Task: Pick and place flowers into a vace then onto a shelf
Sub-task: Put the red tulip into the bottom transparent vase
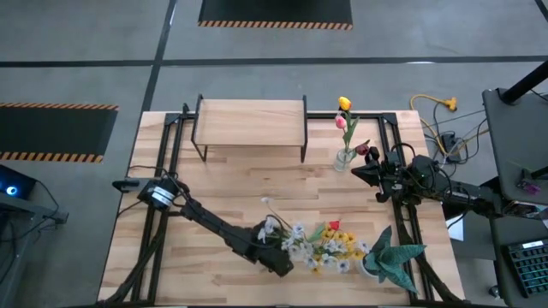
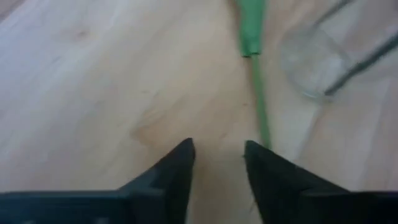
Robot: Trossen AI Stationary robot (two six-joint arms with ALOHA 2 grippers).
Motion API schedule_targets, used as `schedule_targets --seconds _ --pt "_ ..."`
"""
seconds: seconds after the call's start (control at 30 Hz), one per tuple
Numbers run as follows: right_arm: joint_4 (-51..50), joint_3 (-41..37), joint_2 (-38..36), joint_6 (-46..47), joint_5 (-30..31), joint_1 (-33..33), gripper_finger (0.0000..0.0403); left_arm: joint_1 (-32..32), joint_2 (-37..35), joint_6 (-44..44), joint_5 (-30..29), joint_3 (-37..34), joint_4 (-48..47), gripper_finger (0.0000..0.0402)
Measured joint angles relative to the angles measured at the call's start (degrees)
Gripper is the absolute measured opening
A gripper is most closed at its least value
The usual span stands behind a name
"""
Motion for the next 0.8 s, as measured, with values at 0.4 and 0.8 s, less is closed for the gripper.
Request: schedule_targets --seconds 0.4,0.8 --pt "0.0 0.0 0.0 0.0 -0.08 0.0 0.0009 0.1 -1.9 -6.53 0.63 -0.09 -9.02 0.0005" --pt "-0.02 0.0 0.0 0.01 -0.11 0.0 0.0009 0.36 -3.64 -10.78 1.84 -0.29 -18.62 0.0"
